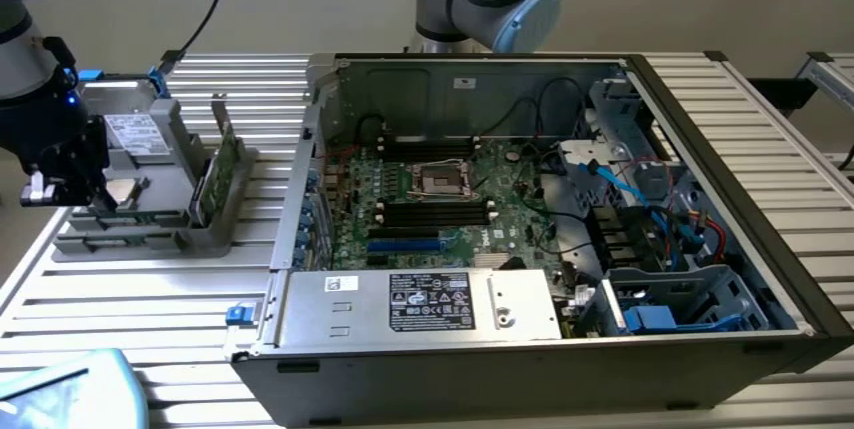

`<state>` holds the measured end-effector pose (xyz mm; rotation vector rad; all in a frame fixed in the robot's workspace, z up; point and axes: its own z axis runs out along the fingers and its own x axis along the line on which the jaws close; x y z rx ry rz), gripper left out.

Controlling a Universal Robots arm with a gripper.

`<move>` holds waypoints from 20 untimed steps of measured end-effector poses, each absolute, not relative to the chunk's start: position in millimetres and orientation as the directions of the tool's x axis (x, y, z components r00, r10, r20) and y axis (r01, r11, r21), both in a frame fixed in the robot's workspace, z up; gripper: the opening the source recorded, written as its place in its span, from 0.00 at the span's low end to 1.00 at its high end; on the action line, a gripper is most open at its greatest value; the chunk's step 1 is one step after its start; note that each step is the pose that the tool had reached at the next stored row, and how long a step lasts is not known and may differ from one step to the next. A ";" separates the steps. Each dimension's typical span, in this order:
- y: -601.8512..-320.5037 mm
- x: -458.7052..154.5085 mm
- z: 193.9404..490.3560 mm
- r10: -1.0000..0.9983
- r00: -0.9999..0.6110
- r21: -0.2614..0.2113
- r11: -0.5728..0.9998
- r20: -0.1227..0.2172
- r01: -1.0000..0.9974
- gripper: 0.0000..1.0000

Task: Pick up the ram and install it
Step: 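Pick up the ram and move it above insertion slot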

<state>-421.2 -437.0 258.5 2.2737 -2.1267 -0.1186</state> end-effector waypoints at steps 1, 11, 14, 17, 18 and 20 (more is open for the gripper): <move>-437.0 -421.2 258.5 -0.997 0.065 0.071 -0.068 -0.038 -0.995 0.10; -437.0 -421.2 258.5 -0.997 0.065 0.071 -0.068 -0.038 -0.995 0.12; -437.0 -421.2 258.5 -0.997 0.065 0.071 -0.068 -0.038 -0.995 0.24; -437.0 -421.3 258.5 -0.997 0.065 0.071 -0.068 -0.038 -0.995 0.36; -437.0 -421.3 258.6 -0.997 0.065 0.071 -0.068 -0.038 -0.995 0.36; -437.0 -421.3 258.6 -0.997 0.065 0.071 -0.068 -0.038 -0.995 0.43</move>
